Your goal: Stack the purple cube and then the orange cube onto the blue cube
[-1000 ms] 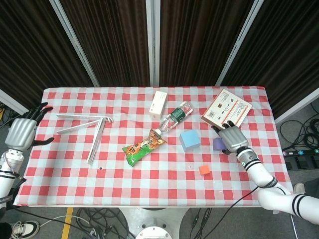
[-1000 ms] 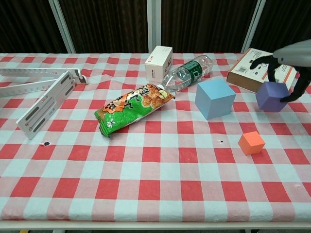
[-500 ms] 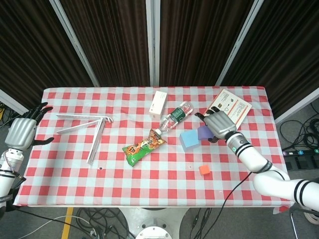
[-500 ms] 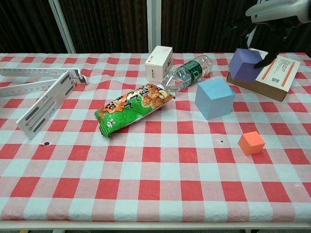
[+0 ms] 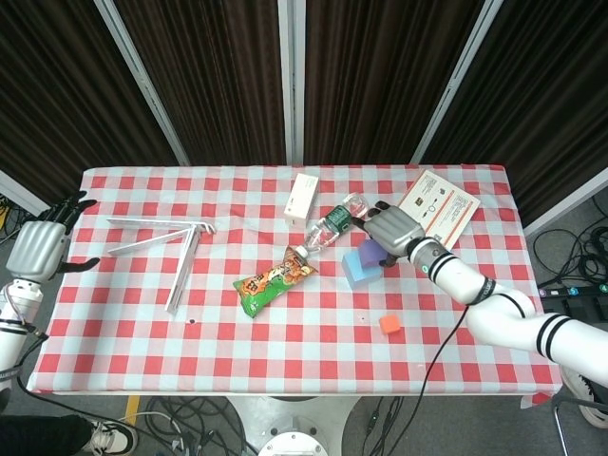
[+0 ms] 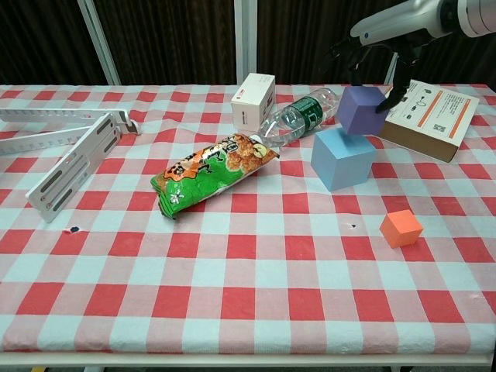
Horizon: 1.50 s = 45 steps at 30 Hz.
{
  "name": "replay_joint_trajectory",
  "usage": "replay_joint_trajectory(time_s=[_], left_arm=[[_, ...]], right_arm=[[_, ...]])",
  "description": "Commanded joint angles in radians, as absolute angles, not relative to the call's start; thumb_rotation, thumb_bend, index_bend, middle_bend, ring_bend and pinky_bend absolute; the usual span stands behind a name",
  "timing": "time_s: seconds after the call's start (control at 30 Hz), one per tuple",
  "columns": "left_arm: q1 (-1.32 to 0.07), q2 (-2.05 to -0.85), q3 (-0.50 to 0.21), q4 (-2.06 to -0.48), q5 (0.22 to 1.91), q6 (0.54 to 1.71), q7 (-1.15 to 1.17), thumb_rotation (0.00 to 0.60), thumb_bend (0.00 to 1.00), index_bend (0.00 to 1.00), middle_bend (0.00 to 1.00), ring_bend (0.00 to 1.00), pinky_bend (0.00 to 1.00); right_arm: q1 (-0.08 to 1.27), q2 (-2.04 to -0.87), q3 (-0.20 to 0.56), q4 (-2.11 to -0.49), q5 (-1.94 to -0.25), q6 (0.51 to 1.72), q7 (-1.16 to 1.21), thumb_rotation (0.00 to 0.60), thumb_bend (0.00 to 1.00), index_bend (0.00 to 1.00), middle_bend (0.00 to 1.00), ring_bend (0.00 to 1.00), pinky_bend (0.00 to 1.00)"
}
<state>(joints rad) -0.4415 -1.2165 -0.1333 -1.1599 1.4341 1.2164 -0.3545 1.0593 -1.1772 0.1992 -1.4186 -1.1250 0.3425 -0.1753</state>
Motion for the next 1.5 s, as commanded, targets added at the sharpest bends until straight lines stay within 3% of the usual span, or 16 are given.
replay_joint_trajectory(time_s=[0.03,0.93,1.27,1.5], left_arm=[[-0.444,-1.221,-0.134,-1.153,1.432,1.213,-0.357,0.6,0.07,0.21,0.19,0.16,0.29],[-0.455,-1.24,-0.141,-1.121,1.417,1.195,-0.353,0.6,0.07,0.21,0.19,0.16,0.29],[-0.459,-1.241,-0.142,-1.111,1.419,1.193,-0.364,0.6,0.07,0.21,0.19,0.16,0.29],[-0.46,-1.228,-0.146,-1.123,1.422,1.199,-0.376,0.6,0.07,0.21,0.19,0.16,0.29]], right_arm=[[1.073,-1.187,0.206,-1.387,-1.185,0.313,-0.136,0.6,0.12,0.1,0.43,0.15,0.09],[1.121,-1.234,0.136,-1.3,-1.505,0.311,0.179,0.6,0.11,0.1,0.43,0.15,0.09],[1.154,-1.243,0.093,-1.274,-1.54,0.313,0.229,0.6,0.0,0.08,0.28,0.07,0.09],[1.156,-1.168,0.104,-1.336,-1.533,0.363,0.262,0.6,0.0,0.06,0.26,0.05,0.09]])
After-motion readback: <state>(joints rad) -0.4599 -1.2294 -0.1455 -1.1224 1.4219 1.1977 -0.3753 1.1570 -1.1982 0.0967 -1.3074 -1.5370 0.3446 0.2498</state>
